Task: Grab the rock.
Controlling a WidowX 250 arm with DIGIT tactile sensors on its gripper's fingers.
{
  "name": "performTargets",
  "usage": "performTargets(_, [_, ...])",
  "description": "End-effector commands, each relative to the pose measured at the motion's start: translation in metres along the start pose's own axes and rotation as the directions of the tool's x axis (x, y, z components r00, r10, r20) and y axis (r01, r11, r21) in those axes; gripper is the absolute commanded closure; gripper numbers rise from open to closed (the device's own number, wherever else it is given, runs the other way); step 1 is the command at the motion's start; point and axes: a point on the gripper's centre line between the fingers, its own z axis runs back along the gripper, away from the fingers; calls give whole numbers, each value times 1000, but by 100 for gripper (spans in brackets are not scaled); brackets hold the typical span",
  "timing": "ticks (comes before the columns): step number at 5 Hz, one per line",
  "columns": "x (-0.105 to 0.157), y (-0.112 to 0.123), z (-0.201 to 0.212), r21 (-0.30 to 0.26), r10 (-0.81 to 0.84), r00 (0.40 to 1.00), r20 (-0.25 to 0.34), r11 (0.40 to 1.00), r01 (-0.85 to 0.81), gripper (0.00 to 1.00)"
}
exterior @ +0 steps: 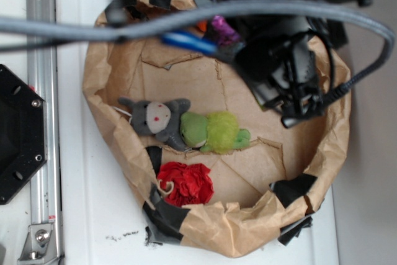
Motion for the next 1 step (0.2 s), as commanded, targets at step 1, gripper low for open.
performTargets(1, [-15,8,14,-57,12,997,80,998,-8,100])
